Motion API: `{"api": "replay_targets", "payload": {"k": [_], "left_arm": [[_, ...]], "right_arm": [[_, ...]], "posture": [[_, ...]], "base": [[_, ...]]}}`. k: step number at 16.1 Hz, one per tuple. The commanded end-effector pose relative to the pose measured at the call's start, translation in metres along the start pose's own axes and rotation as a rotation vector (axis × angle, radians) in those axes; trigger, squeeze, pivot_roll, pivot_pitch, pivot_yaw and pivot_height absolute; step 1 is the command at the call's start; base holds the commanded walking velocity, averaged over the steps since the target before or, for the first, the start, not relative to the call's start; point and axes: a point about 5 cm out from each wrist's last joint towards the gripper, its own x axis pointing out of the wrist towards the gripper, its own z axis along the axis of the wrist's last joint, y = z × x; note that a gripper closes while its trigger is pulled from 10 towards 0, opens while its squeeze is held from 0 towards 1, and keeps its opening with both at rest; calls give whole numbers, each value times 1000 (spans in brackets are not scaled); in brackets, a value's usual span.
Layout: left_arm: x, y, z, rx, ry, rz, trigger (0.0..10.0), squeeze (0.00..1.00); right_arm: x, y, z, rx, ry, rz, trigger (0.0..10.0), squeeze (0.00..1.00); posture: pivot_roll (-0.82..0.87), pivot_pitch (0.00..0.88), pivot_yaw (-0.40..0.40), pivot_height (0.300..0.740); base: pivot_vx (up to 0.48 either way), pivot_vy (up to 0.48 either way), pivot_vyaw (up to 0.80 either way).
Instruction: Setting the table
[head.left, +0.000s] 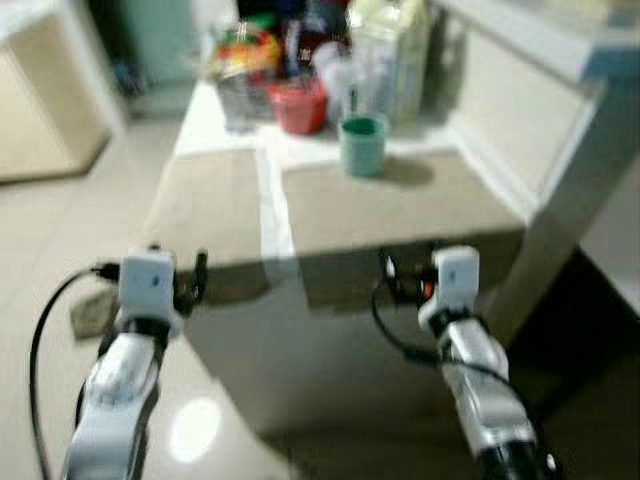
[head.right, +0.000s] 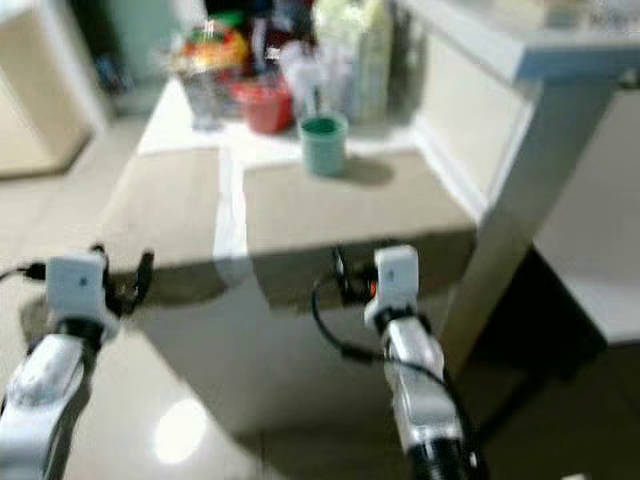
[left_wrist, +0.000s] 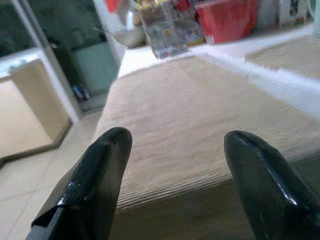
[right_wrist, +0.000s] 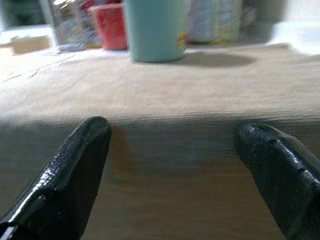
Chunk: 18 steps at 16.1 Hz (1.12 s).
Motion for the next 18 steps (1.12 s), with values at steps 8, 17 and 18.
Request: {"api": "replay_targets", "payload": {"k": [8, 17, 18], "left_arm": [[4, 4, 8, 12, -14, 23, 10000, 0], [17, 16, 39, -93, -30, 72, 10000, 0], [21, 19, 50, -85, -53, 59, 10000, 0]], "right_arm": [[3, -6, 33, -101, -155, -23, 10000, 0], [21, -15, 73, -58, -215, -55, 10000, 0], [23, -18, 75, -58, -214, -58, 10000, 0]], "posture": [[-83, 0, 78, 740], [-79, 0, 67, 740], [-73, 0, 65, 740]], "base": [[115, 0, 0], [0, 0, 0], [0, 0, 0]]}}
